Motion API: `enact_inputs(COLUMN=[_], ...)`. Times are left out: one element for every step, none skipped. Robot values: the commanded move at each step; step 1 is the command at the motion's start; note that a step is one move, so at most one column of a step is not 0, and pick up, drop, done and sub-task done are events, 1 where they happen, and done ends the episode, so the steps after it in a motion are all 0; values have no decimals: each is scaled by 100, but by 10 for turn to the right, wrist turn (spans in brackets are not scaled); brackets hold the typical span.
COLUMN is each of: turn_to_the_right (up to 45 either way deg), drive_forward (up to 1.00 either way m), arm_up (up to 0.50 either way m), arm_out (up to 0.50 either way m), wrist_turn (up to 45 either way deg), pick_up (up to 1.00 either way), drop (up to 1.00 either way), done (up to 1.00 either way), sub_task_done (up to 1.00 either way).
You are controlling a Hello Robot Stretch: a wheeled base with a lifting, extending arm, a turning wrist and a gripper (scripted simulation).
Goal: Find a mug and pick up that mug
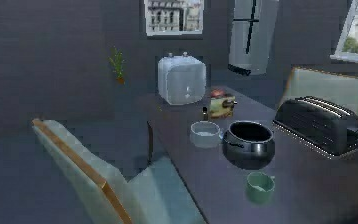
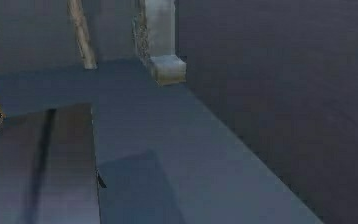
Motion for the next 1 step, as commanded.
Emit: enact_inputs(turn_to_the_right=[-450], drive_forward=[0], arm_up=[0], arm_out=[0], wrist_turn=[0], pick_up=[0], drop=[0], done=[0], sub_task_done=[0])
